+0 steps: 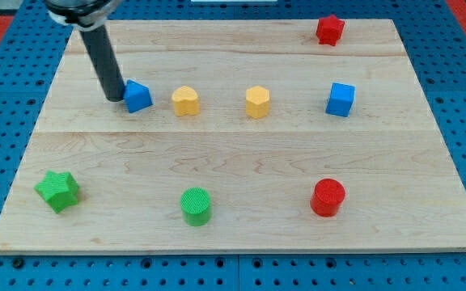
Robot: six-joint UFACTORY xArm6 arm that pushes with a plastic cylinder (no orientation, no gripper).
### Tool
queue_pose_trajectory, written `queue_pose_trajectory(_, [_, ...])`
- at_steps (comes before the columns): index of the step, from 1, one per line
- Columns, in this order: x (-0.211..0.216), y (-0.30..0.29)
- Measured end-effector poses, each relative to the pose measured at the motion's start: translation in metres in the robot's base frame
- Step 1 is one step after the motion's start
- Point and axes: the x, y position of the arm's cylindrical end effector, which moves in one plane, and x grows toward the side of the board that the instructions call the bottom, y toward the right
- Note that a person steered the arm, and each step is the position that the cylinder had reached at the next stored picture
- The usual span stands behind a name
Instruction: Push the red circle towards the left side of the board
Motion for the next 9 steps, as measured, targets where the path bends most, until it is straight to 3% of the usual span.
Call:
queue_pose_trajectory(1, [-0.001,-0.011])
queue_pose_trajectory(2, [0.034,-0.046])
queue_pose_trajectory(3, [0.077,0.041])
queue_pose_trajectory(6, [0.142,0.398])
queue_pose_trajectory(7, [0.193,0.369])
queue_pose_trajectory(8, [0.196,0.296])
queue_pose_trajectory(9, [0.172,0.220])
